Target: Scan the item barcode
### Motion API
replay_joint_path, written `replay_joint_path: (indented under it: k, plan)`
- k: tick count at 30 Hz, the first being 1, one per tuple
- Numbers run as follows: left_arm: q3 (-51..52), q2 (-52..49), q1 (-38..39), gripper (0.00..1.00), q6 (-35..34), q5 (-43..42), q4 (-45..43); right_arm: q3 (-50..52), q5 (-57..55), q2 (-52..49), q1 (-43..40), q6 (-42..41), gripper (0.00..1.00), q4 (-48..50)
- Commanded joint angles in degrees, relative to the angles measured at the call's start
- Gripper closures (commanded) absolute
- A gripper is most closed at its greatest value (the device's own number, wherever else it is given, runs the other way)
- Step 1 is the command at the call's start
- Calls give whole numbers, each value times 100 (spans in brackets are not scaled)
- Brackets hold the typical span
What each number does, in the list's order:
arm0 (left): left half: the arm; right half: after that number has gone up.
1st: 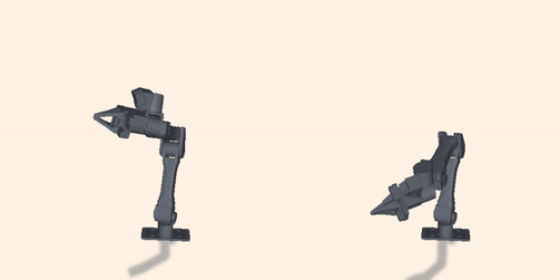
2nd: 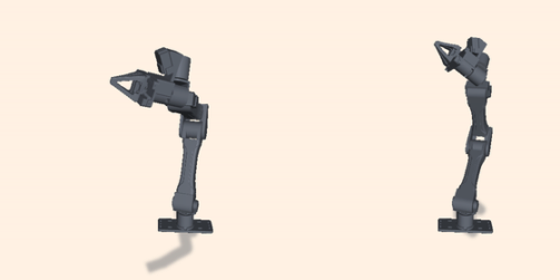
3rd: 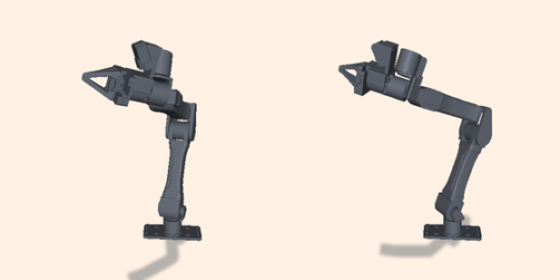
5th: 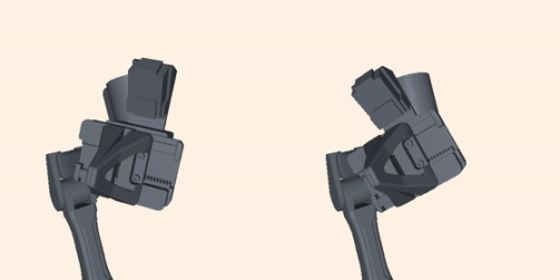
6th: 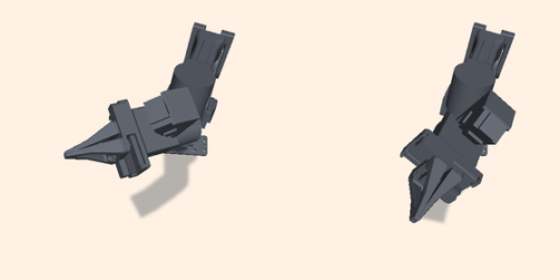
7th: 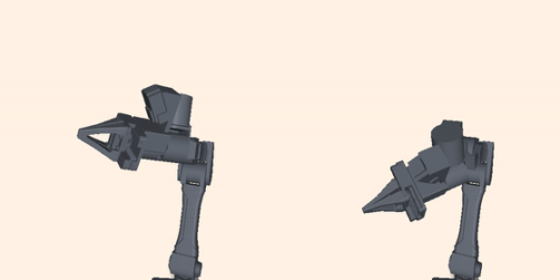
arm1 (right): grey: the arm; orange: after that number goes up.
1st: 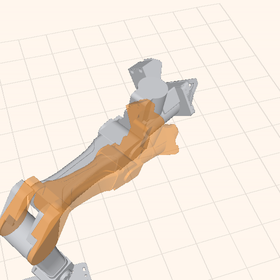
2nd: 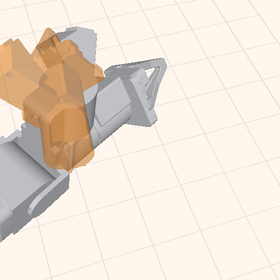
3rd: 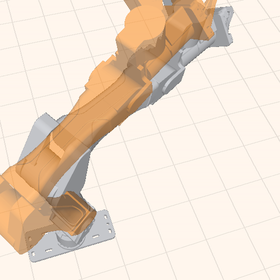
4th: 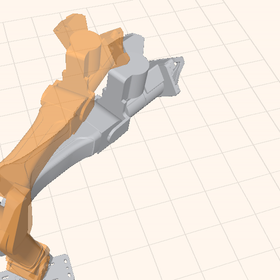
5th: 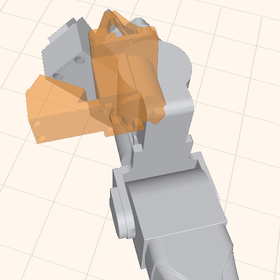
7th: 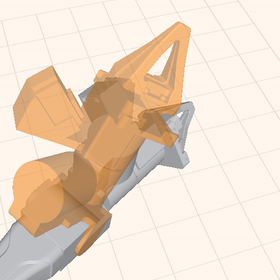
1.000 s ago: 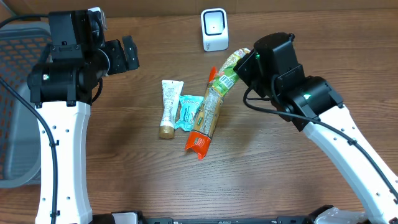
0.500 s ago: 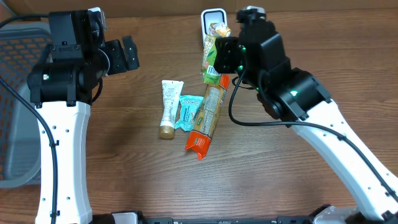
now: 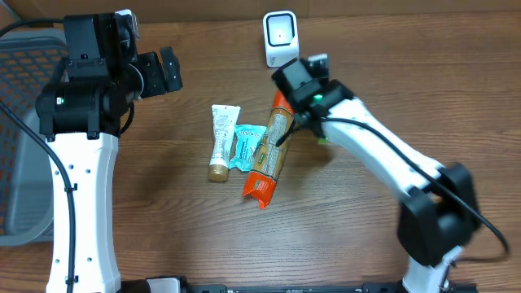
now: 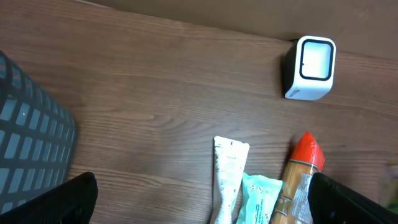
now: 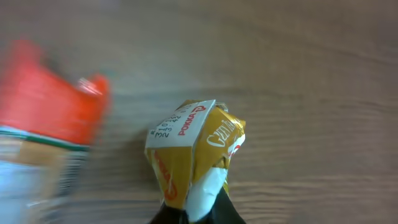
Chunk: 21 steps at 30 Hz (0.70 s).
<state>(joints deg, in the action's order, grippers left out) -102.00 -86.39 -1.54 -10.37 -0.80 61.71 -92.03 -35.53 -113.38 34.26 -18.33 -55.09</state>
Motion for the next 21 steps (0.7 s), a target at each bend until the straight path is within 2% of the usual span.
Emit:
replay_joint_path:
  k: [1,3,4,5,6,7,8,12,17,21]
  plan:
    - [-33,-50,7,0,9,37,-20,-190,-688,-483,-39,-11,96,-131]
    - [-33,-50,7,0,9,37,-20,-190,-658,-675,-61,-11,96,-219]
    - [-33,-50,7,0,9,37,-20,-190,-422,-800,-70,-11,83,-254]
    - [-33,-50,7,0,9,37,-20,-190,-160,-811,-68,-9,55,-254]
    - [-33,-50,7,0,9,37,-20,-190,179,-809,-68,-9,19,-247]
    - [-33,-50,7,0,9,37,-20,-197,505,-798,-68,-4,7,-249]
    - [-33,-50,7,0,9,35,-20,-229,999,-774,-68,20,0,-271]
    - [-33,-50,7,0,9,37,-20,-623,2516,-614,-212,369,0,-586]
    - [-33,-50,7,0,9,37,-20,-920,4144,-79,-1200,396,0,-1019]
    - [-33,-50,7,0,9,37,-20,-555,4957,-144,-1853,1123,0,-1311]
